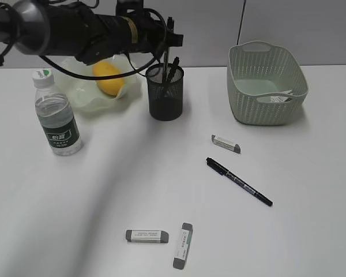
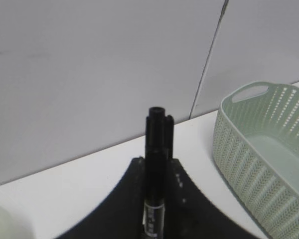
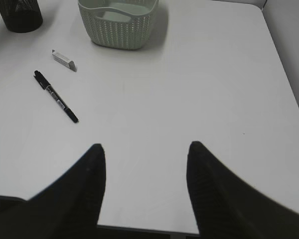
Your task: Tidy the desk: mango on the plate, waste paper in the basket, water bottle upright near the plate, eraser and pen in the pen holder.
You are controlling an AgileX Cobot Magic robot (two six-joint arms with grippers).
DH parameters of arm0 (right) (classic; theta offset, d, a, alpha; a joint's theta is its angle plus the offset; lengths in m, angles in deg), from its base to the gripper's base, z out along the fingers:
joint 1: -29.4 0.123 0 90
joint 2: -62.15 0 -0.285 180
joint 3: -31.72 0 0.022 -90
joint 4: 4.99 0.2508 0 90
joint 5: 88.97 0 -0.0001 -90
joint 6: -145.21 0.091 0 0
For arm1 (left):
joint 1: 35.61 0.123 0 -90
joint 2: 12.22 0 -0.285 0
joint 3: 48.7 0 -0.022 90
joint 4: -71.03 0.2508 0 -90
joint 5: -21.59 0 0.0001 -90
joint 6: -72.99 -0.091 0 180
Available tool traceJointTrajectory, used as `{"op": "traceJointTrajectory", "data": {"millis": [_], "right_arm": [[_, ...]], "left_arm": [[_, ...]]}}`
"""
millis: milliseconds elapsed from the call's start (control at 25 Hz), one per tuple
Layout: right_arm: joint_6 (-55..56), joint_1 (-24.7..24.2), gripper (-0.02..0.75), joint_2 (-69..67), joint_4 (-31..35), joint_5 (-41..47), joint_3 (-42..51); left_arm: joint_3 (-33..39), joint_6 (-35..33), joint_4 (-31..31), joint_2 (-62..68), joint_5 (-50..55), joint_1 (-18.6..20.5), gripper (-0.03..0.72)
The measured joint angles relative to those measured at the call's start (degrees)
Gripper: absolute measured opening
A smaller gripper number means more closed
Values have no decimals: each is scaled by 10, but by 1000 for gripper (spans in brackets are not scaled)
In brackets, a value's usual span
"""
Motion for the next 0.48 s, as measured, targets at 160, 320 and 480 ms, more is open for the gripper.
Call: {"op": "traceJointTrajectory", "data": {"millis": [160, 320, 480], "right_arm": [[0, 0, 424, 0, 0, 0, 0], [0, 0, 424, 0, 0, -1, 0], [0, 0, 424, 0, 0, -1, 0]], "left_arm": [[0, 0, -2, 6, 7, 0, 81], [0, 0, -4, 6, 43, 0, 184], [0, 0, -4, 5, 74, 3, 514]]}}
